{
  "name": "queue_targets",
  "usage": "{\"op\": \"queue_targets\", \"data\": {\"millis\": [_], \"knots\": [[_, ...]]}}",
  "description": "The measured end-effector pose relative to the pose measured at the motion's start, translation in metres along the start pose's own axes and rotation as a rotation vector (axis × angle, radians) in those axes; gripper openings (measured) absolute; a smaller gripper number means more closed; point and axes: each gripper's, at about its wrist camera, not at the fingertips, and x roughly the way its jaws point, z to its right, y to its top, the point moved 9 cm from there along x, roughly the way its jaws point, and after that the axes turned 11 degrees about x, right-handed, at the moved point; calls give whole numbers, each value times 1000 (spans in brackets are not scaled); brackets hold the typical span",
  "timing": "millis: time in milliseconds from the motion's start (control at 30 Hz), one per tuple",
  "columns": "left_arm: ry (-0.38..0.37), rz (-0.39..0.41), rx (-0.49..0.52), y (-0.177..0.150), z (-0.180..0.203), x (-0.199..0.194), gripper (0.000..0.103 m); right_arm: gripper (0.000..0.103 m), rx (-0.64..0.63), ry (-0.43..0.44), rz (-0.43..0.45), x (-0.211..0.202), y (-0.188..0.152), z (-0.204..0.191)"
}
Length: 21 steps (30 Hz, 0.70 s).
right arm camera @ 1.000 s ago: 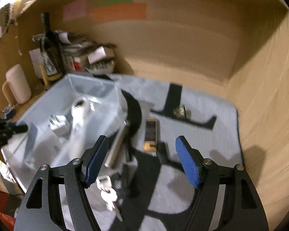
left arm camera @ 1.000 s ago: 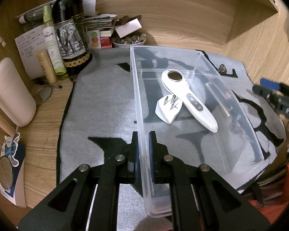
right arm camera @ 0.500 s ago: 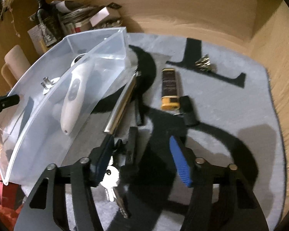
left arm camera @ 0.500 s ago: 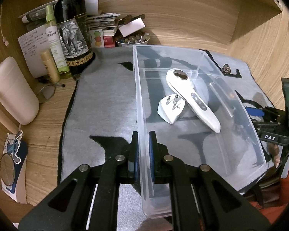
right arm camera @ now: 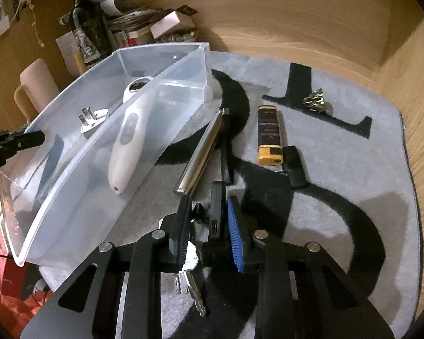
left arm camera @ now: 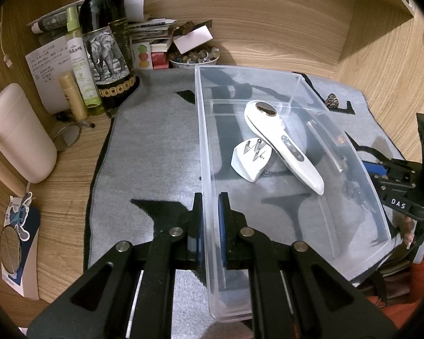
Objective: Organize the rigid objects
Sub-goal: 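Move the right tool back to the mat and grasp the black knob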
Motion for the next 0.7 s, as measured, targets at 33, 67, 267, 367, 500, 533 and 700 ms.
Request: {"op": "queue_targets", "data": {"millis": [33,67,267,367,500,533,700], "knots": [[-1,0,0,0,0,0,9,23,2,-2,6,-2,2,1],[-3,0,0,-1,0,1,9,23,3,-5,14,-4,3,1],[-12,2,-4,0,1,3,9,22,17,6,75,-19,21,-5],[-19,4,-4,0,0,3,9,14,2,16,102,-26,32,-14],[-24,8,-4,0,0,3,9,14,-25,26,139,-34,44,-28],[-27,9,-6,-1,0,3,9,14,-33,27,145,-35,46,-31],[-39,15,-10,-1,0,3,9,14,-22,8,141,-36,48,-25]]}}
